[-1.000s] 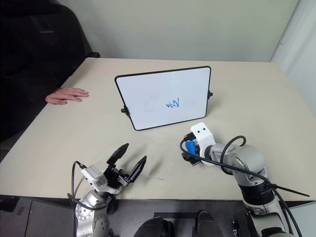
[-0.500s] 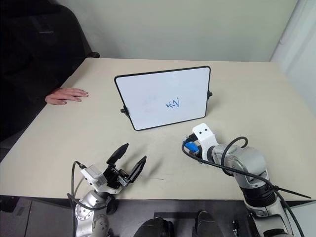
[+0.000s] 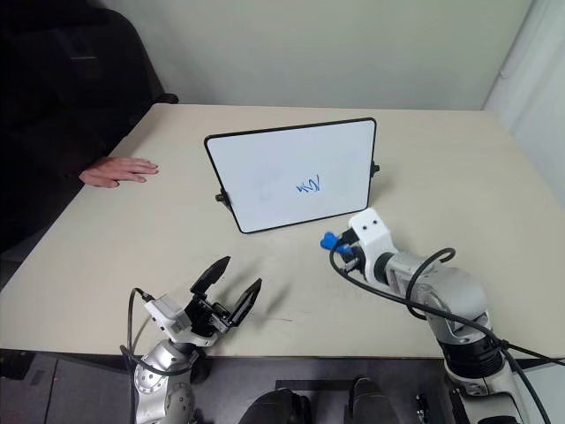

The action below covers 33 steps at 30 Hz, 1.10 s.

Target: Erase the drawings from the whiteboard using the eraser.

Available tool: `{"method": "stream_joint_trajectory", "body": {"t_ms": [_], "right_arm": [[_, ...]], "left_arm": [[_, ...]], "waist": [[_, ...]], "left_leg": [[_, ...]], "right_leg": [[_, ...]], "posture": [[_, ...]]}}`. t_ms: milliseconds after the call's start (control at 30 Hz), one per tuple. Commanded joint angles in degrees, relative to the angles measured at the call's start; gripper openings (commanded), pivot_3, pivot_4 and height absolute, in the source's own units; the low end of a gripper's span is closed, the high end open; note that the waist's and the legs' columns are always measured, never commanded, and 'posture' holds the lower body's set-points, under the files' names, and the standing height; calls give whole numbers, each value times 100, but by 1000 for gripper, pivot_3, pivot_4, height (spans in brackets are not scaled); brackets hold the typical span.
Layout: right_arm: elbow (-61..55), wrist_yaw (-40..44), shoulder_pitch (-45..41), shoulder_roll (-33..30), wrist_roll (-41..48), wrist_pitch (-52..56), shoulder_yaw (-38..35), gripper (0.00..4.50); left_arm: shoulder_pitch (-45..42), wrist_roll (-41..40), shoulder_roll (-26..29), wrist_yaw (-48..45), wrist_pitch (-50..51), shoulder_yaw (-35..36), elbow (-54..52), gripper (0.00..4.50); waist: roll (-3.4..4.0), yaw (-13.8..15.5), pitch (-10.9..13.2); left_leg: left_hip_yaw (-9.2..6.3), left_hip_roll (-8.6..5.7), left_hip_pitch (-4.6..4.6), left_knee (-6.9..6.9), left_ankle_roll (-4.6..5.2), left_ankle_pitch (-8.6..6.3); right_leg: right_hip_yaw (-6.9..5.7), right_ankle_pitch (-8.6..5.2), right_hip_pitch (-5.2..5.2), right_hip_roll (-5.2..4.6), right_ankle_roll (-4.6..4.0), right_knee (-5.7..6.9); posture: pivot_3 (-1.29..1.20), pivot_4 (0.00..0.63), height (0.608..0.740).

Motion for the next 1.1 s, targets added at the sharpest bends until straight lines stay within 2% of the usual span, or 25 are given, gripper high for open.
{"method": "stream_joint_trajectory", "body": {"t_ms": [33, 367, 600, 1100], "right_arm": [[24, -100, -413, 332, -74, -573, -306, 331], [2120, -689, -1551, 1195, -1146, -1574, 59, 331], [3384, -989, -2116, 1496, -1738, -1957, 86, 331], [3394, -520, -1916, 1535, -2071, -1407, 682, 331]], "left_arm": [[-35, -6, -21, 7, 40, 5, 311, 4500], [-101, 15, -15, 13, 9, 20, 368, 4500], [-88, 18, -16, 34, 0, 15, 345, 4500], [-56, 13, -2, 48, -3, 40, 301, 4500]], "waist": [[4, -5, -1], [13, -1, -1], [15, 15, -1], [15, -15, -1]], "left_leg": [[-1, 0, 0, -1, 0, 4], [-3, 1, -5, -7, -10, 18], [-3, 1, -21, -23, -16, 25], [0, 1, -21, -24, -38, 19]], "right_leg": [[0, 1, -1, 0, -2, 3], [-4, 15, -15, -1, -20, 8], [-7, 29, -36, -1, -41, 9], [-7, 28, -39, -1, -39, 7]], "posture": [[0, 150, 739], [0, 150, 739], [0, 150, 739], [0, 150, 739]]}}
